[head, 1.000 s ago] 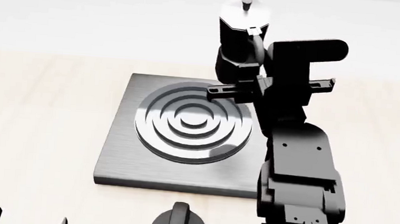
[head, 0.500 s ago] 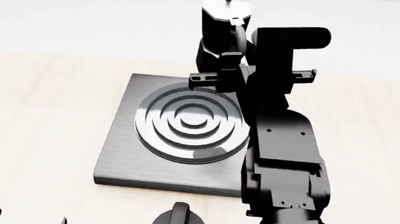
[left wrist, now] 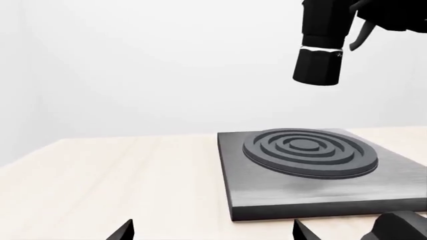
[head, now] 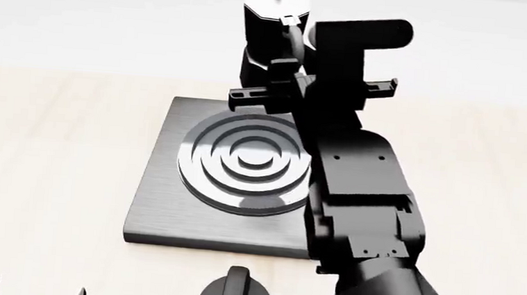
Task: Put the moka pot on the stove.
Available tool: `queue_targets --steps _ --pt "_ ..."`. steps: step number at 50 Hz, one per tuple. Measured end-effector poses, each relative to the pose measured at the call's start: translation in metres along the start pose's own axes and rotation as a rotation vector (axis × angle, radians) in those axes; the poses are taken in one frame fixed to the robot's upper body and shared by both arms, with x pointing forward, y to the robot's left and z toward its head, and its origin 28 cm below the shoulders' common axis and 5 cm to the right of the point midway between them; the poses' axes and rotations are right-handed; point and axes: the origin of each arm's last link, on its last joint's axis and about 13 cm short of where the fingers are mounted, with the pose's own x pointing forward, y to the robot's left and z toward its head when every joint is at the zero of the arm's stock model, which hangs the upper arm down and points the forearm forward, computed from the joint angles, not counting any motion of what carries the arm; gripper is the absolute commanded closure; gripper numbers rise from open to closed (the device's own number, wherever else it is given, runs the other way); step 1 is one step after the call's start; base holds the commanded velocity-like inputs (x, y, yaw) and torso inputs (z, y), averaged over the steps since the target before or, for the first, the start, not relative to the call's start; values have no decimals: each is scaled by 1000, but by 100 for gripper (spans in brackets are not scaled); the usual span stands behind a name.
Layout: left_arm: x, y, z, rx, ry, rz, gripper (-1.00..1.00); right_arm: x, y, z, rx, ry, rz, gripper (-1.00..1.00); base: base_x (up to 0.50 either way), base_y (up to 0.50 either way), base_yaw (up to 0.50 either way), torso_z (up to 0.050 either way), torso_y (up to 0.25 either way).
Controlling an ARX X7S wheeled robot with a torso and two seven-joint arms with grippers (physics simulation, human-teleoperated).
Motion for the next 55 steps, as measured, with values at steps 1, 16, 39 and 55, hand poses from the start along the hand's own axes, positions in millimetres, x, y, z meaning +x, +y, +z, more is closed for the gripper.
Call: queue_targets --steps 1,16,39,55 --pt "0 0 0 0 0 0 -100 0 0 0 0 2 -1 100 0 0 0 0 0" --pt "-2 0 1 1 0 1 -100 1 4 3 -15 49 -20 100 0 0 0 0 1" --pt "-4 1 2 1 -2 5 -100 1 11 0 -19 98 -15 100 0 0 0 0 1" --pt "-4 2 3 -1 -5 7 -100 -2 12 -10 1 124 -13 100 0 0 0 0 1"
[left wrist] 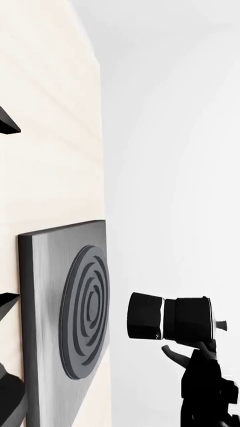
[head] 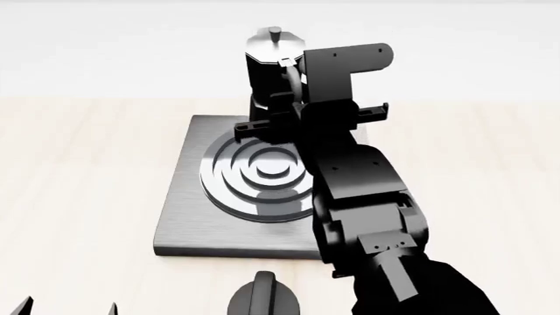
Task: Put the moka pot on the stove.
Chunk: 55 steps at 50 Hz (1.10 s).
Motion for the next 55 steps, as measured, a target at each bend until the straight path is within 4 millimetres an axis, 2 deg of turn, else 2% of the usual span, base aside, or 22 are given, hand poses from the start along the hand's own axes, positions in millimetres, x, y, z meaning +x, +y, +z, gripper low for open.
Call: queue_targets --steps 55 --pt "-2 1 1 1 -3 2 -100 -6 4 -32 43 74 17 100 0 0 0 0 1"
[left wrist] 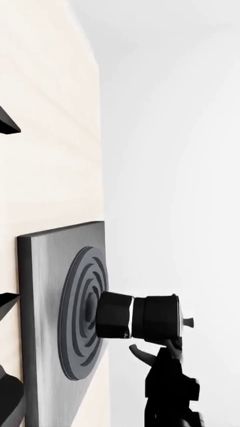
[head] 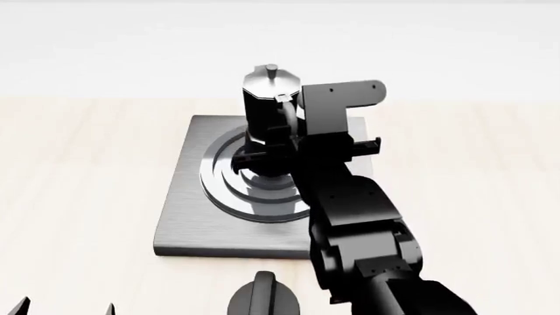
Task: Put the moka pot on the stove.
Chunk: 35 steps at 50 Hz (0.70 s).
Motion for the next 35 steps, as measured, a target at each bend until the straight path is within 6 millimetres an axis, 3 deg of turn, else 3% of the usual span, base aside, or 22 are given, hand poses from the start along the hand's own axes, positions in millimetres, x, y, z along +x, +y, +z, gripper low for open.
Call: queue_targets --steps 35 --pt "0 0 -1 -3 1 -3 -100 -3 -3 -13 16 28 -14 100 0 0 0 0 1"
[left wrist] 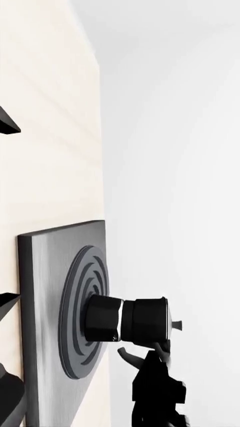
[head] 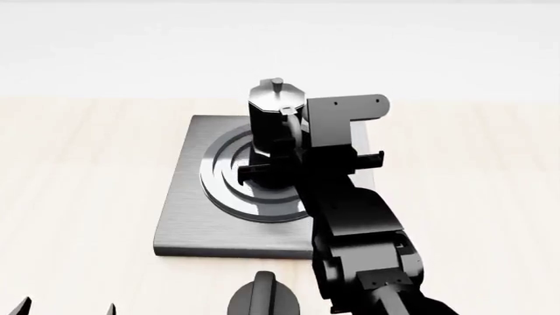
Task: Put the moka pot on the stove.
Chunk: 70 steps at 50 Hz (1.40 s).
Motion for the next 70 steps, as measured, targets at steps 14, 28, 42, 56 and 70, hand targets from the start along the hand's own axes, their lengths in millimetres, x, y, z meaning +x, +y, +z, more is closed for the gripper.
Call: queue_targets --steps 14,28,42,56,70 --pt "0 0 0 -2 -2 0 -100 0 0 -2 -1 5 2 100 0 0 0 0 1" --pt "-1 0 0 -4 -1 -2 -100 0 0 -3 -7 6 7 100 0 0 0 0 0" --pt "-2 0 -1 -4 0 -2 -100 -1 0 -5 -17 3 17 100 1 0 1 0 0" --pt "-3 -1 -1 -2 2 -6 -100 -2 -2 -9 -18 -6 29 -100 1 1 1 0 0" --pt "-3 -1 -1 0 1 -7 -100 -3 -2 -18 -10 -12 44 -100 0 0 0 0 0"
